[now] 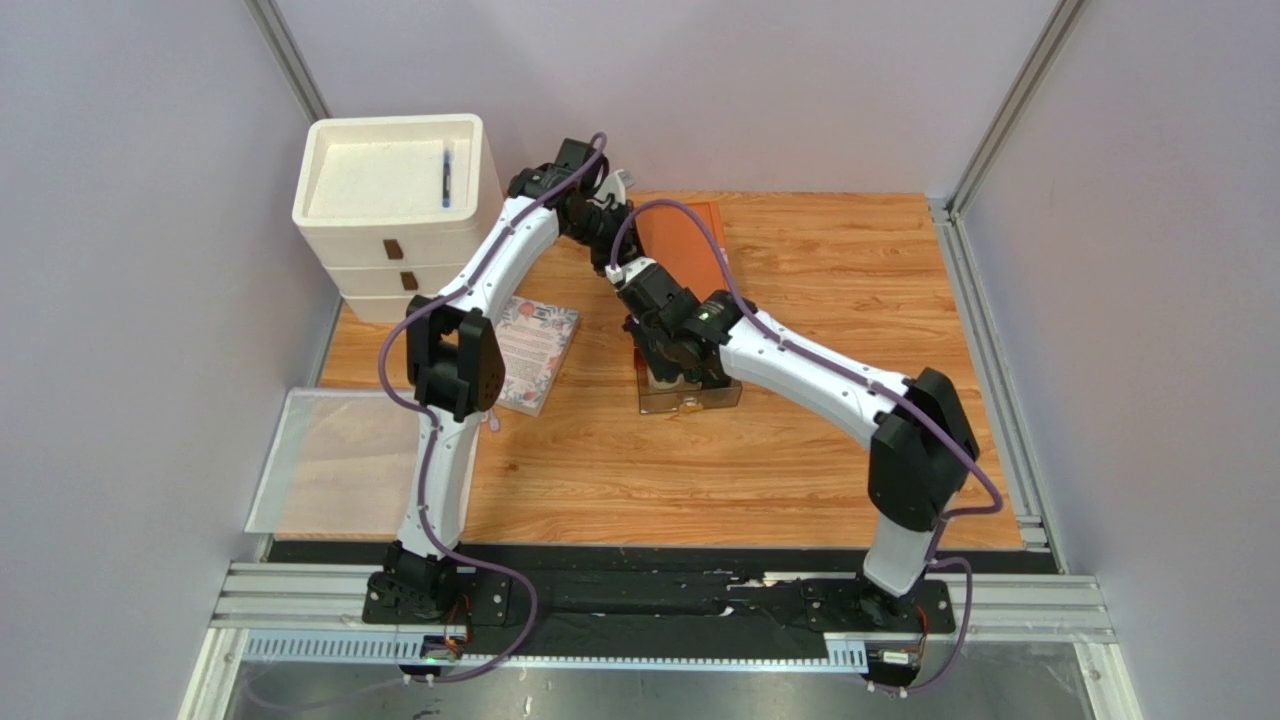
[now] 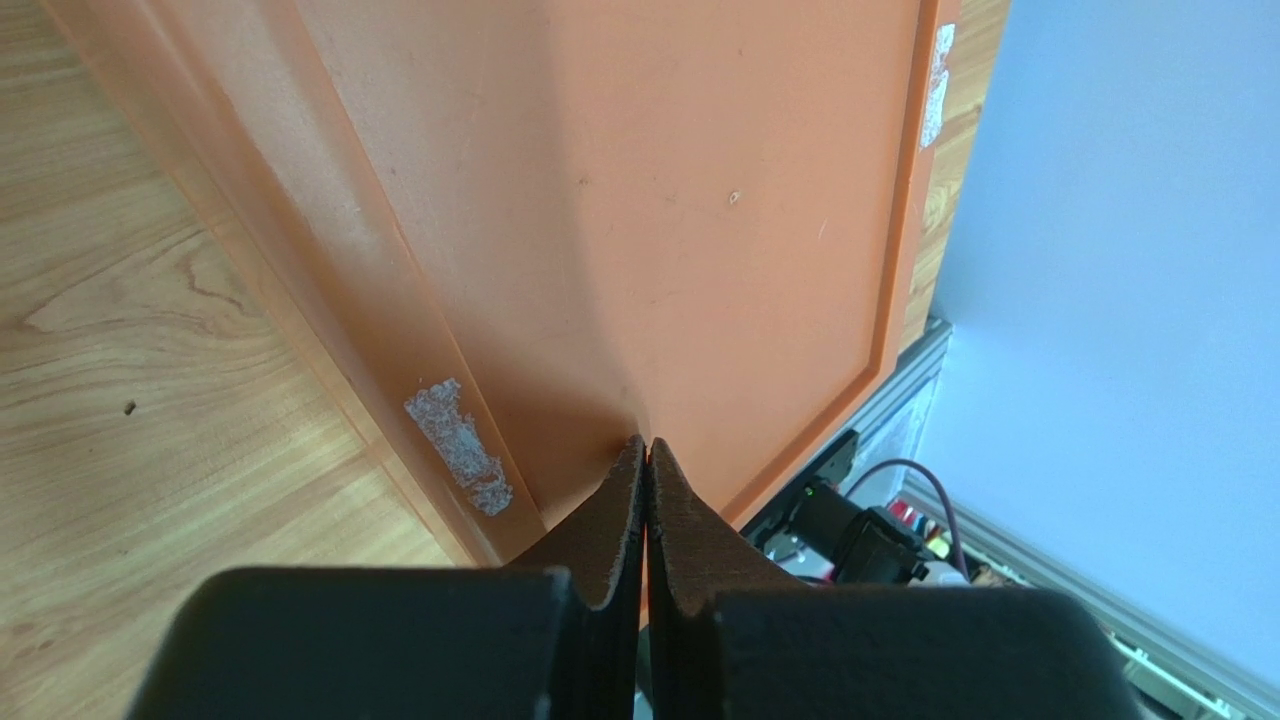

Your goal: Organize the makeup

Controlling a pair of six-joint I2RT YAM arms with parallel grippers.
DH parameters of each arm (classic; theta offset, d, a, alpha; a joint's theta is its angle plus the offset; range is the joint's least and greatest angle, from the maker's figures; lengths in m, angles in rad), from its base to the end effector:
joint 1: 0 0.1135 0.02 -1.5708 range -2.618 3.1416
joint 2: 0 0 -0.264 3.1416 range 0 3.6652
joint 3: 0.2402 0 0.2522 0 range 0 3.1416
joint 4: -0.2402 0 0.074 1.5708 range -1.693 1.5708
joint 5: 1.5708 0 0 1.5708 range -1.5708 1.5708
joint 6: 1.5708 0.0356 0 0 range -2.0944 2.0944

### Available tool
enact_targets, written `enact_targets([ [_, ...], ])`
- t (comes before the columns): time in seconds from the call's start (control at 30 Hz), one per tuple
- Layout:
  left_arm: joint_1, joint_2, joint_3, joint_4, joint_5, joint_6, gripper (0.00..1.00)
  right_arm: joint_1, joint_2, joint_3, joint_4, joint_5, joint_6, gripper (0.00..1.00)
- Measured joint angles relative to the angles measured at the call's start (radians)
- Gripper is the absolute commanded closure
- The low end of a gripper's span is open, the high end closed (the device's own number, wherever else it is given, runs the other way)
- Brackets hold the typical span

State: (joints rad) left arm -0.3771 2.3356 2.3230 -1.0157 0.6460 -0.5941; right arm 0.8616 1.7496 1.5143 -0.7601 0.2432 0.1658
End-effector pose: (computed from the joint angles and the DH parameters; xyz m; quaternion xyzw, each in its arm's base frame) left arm 0.4582 -0.2045 0.2732 -0.0144 0.9175 -0.3890 0.0820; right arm 0.2528 0.2814 0.2835 -0.2921 0.9065 0.0371 0.3025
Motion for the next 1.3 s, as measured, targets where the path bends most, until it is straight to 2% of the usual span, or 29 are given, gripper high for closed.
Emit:
enact_targets([
  [0.07,0.0,0.0,0.008,-0.011,-0.002,0.006,1.0,-0.027,0.052,0.017,-0.014,0.016,-0.003,0.47],
  [0.13,0.0,0.0,0.011,-0.014,-0.004,0.011,1.0,-0.039,0.095,0.022,-0.026,0.033,-0.006,0.4],
  [0.33,0.003,0.0,0.011,-0.016,-0.01,0.017,1.0,-0.039,0.111,0.034,-0.051,0.044,-0.002,0.39],
  [0.4,0.005,0.0,0.011,-0.016,-0.011,0.017,1.0,-0.038,0.105,0.035,-0.048,0.044,0.0,0.42],
  [0.43,0.006,0.0,0.011,-0.016,-0.012,0.017,1.0,-0.038,0.099,0.033,-0.047,0.044,0.002,0.5],
  [0.47,0.006,0.0,0.011,-0.016,-0.012,0.017,1.0,-0.038,0.083,0.022,-0.033,0.043,0.002,0.64],
  [0.5,0.006,0.0,0.011,-0.016,-0.012,0.017,1.0,-0.038,0.067,0.012,-0.027,0.044,0.001,0.84],
  [0.53,0.006,0.0,0.011,-0.016,-0.012,0.017,1.0,-0.038,0.044,-0.011,-0.005,0.043,0.003,1.0],
  [0.67,0.006,0.0,0.011,-0.016,-0.012,0.017,1.0,-0.056,-0.094,-0.133,0.053,-0.005,0.047,1.0],
  [0.77,0.006,0.0,0.011,-0.016,-0.012,0.017,1.0,-0.119,-0.192,-0.222,0.103,-0.124,0.125,1.0],
  [0.87,0.006,0.0,0.011,-0.015,-0.012,0.017,1.0,-0.24,-0.256,-0.331,0.18,-0.299,0.232,1.0],
  [1.07,0.006,0.0,0.011,-0.015,-0.011,0.017,1.0,-0.48,-0.276,-0.567,0.341,-0.607,0.489,1.0],
  [1.2,0.006,0.0,0.011,-0.015,-0.011,0.018,1.0,-0.549,-0.275,-0.689,0.455,-0.762,0.668,1.0],
  [1.3,0.006,0.0,0.011,-0.015,-0.011,0.018,1.0,-0.566,-0.266,-0.709,0.534,-0.827,0.739,1.0],
])
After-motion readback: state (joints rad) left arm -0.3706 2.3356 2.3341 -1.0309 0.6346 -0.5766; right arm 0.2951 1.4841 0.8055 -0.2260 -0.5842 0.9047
